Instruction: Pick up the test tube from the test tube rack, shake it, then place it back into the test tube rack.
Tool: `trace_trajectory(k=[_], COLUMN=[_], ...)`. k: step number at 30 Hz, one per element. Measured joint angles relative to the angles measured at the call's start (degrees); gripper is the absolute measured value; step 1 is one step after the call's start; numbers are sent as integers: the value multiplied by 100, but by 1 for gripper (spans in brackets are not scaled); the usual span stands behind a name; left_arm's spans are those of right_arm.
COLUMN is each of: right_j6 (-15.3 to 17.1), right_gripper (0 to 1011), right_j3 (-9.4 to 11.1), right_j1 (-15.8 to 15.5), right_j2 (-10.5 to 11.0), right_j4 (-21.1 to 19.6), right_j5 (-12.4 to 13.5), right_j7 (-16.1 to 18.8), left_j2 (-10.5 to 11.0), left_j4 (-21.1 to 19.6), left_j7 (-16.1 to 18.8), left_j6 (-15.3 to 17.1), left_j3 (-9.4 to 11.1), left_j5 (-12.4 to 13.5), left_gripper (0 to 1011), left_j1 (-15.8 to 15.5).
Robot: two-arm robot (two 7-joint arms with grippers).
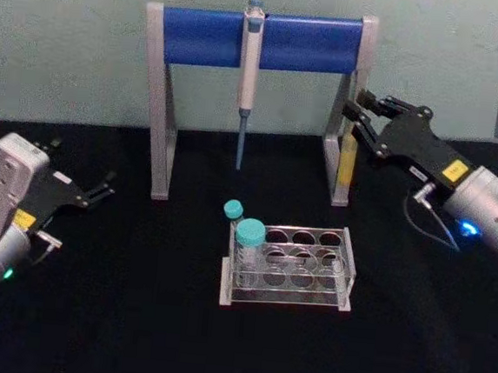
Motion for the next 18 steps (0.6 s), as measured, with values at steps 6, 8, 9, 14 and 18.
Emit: trace_trajectory(k=[6,8,9,14,18], right_j6=[52,120,151,517,813], right_gripper=[228,229,229,229,229], right_j3=[-14,-20,-20,-7,13], right_j1=[158,191,198,227,206], right_j2=[-293,-356,-373,-372,-244], right_j4=[232,292,309,395,388], right_j5=[277,495,592,1359,1774], right_j7=[307,519,601,1276,1646], left_j2=[0,0,0,0,0], left_j4=[0,0,0,0,0], left_j7=[0,0,0,0,0], left_j6=[0,0,0,0,0], left_j3=[0,0,0,0,0], left_j5=[0,0,0,0,0], left_gripper=[1001,1001,1001,1001,1001], left_j1=[0,0,0,0,0])
